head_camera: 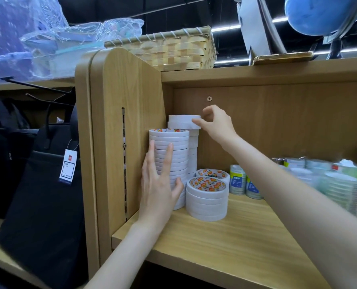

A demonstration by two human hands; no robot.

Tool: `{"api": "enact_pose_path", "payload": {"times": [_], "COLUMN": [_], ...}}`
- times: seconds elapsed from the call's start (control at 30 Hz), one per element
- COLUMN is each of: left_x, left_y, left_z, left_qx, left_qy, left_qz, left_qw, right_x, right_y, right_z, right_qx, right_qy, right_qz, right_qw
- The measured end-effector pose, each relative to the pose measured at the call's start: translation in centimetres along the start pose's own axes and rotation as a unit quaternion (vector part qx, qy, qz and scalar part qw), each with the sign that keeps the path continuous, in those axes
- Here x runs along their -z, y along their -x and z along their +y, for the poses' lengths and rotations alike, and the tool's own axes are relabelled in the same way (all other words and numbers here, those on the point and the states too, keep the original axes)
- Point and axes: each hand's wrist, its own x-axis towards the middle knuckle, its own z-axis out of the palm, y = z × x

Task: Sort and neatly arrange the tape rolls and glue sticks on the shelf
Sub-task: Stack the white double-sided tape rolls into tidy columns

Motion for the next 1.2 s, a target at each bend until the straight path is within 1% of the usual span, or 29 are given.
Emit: {"api": "enact_pose_path", "payload": {"times": [0.1, 0.2, 0.27, 0.37, 0.5, 0.6, 0.7, 0.73, 0.77, 0.8, 0.87, 0.9, 0.93, 0.97, 1.07, 1.13, 1.2], "left_x": [0.0, -0.1, -0.1, -0.1, -0.1, -0.1, 0.0, 0.0, 0.0, 0.0, -0.1, -0.1, -0.1, 0.0, 0.3, 0.8, 1.5], "left_y": [0.0, 0.1, 0.1, 0.0, -0.1, -0.1, 0.0, 0.1, 0.1, 0.1, 0.1, 0.0, 0.0, 0.0, 0.0, 0.2, 0.7], "left_z": [0.0, -0.1, -0.1, -0.1, 0.0, 0.0, -0.1, -0.1, -0.1, 0.0, 0.1, 0.1, 0.1, 0.2, 0.3, 0.6, 1.0], "left_qx": [0.005, 0.006, 0.004, 0.004, 0.005, 0.003, 0.001, 0.000, -0.001, 0.003, 0.007, 0.007, 0.006, 0.006, 0.010, 0.027, 0.020], "left_qy": [0.003, 0.006, 0.004, 0.003, 0.001, -0.002, 0.000, 0.000, 0.001, 0.004, 0.005, 0.003, 0.001, -0.002, -0.004, 0.001, 0.003], "left_qz": [-0.001, -0.003, -0.002, 0.000, 0.002, 0.000, -0.005, -0.006, -0.007, -0.007, -0.009, -0.010, -0.010, -0.012, -0.011, 0.003, 0.025], "left_qw": [1.000, 1.000, 1.000, 1.000, 1.000, 1.000, 1.000, 1.000, 1.000, 1.000, 1.000, 1.000, 1.000, 1.000, 1.000, 1.000, 0.999], "right_x": [-1.3, -2.3, -2.2, -1.7, -1.9, -1.8, 0.1, 1.1, 2.2, 3.1, 4.3, 4.4, 4.2, 3.7, 2.0, 1.6, 2.5], "right_y": [0.1, -0.2, -0.3, -0.1, 0.0, -0.4, 0.3, 1.0, 1.9, 2.9, 5.2, 6.2, 7.0, 7.7, 8.5, 8.4, 7.6], "right_z": [0.4, 0.4, 0.6, 1.1, 1.3, 0.9, 1.1, 1.5, 2.1, 2.8, 4.1, 4.6, 5.2, 5.6, 6.4, 6.8, 6.7], "right_qx": [0.022, 0.011, 0.008, 0.028, 0.031, 0.023, 0.001, -0.002, -0.006, -0.018, -0.047, -0.052, -0.049, -0.037, 0.037, 0.048, 0.052], "right_qy": [0.010, -0.009, -0.011, -0.014, -0.011, 0.009, 0.033, 0.048, 0.070, 0.100, 0.172, 0.202, 0.228, 0.250, 0.288, 0.296, 0.303], "right_qz": [0.028, 0.036, 0.028, 0.004, 0.006, -0.010, -0.016, -0.031, -0.073, -0.147, -0.308, -0.365, -0.397, -0.405, -0.365, -0.351, -0.322], "right_qw": [0.999, 0.999, 1.000, 1.000, 0.999, 1.000, 0.999, 0.998, 0.995, 0.984, 0.934, 0.907, 0.887, 0.879, 0.885, 0.887, 0.895]}}
